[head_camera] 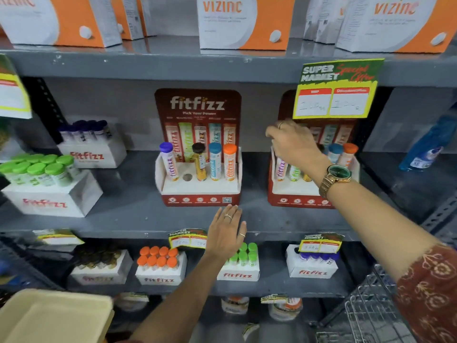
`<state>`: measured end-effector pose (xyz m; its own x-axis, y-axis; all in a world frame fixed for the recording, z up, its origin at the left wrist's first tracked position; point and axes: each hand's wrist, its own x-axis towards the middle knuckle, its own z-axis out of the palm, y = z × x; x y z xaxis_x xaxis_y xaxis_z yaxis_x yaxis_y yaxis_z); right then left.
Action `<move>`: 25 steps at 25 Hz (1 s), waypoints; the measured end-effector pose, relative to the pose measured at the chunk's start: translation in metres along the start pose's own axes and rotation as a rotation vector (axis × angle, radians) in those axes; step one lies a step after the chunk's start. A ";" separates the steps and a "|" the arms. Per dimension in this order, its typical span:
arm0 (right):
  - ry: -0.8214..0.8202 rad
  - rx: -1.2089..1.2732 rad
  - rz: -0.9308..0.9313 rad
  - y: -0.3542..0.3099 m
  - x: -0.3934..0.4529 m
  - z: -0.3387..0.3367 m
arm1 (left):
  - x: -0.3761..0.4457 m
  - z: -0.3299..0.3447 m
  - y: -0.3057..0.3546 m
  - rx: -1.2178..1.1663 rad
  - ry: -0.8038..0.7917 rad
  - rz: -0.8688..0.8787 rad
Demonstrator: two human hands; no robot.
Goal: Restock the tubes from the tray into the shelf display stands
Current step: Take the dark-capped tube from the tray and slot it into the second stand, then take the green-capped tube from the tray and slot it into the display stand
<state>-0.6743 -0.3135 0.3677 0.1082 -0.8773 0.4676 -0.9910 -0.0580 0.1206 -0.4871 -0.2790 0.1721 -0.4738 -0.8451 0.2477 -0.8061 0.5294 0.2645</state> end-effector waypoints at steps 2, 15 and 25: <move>0.101 0.045 -0.113 -0.038 0.004 0.007 | -0.024 -0.015 -0.026 0.027 0.025 -0.029; 0.030 0.338 -0.770 -0.357 -0.028 0.061 | -0.271 -0.082 -0.205 0.253 -0.056 -0.550; -0.542 0.389 -1.127 -0.536 -0.147 0.144 | -0.452 -0.039 -0.267 0.117 -0.237 -1.100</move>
<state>-0.1705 -0.2225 0.1084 0.9327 -0.3307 -0.1438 -0.3452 -0.9342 -0.0902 -0.0438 -0.0349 0.0260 0.4684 -0.8469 -0.2519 -0.8487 -0.5105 0.1380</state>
